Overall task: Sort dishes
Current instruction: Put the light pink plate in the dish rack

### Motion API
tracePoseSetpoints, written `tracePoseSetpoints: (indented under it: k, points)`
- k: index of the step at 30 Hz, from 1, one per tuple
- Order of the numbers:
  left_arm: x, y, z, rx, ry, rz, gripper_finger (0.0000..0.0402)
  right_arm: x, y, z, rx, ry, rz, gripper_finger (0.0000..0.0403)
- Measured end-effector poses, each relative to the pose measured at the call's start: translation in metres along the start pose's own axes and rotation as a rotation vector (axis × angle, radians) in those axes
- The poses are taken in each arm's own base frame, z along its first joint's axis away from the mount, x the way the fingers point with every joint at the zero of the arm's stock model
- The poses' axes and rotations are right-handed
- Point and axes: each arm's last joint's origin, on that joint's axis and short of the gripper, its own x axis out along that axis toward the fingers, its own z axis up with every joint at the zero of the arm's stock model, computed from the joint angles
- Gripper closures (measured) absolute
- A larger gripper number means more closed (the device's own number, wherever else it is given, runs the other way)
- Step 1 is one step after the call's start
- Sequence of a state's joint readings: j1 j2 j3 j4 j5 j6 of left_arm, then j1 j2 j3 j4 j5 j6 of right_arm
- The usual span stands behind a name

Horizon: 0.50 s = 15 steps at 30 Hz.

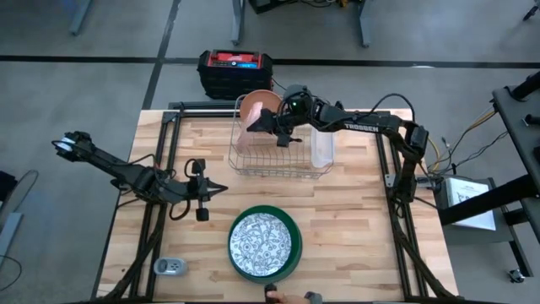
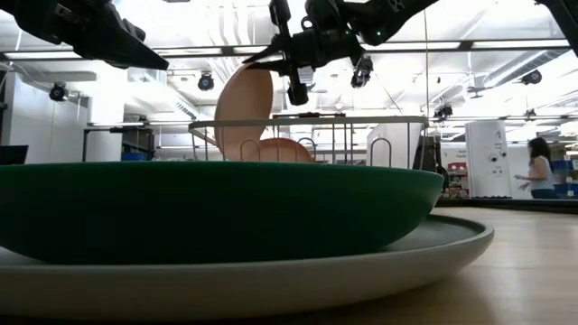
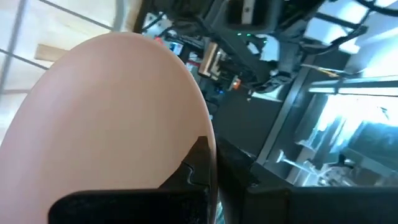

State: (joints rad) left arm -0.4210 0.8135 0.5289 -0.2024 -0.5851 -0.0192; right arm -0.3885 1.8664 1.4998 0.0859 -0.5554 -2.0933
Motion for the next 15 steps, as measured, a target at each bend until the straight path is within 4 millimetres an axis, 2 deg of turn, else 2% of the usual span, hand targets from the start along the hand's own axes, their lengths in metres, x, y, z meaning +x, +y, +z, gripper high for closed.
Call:
tracePoseSetpoints:
  k: [8,15]
  points:
    - [0.000,0.000,0.000,0.010,-0.002,0.001,0.0401,0.004,0.005,0.001,0.002,-0.008,0.005,0.0403]
    - [0.000,0.000,0.002,-0.001,-0.018,0.004,0.0401,0.021,0.028,0.001,-0.022,-0.025,0.047,0.0403]
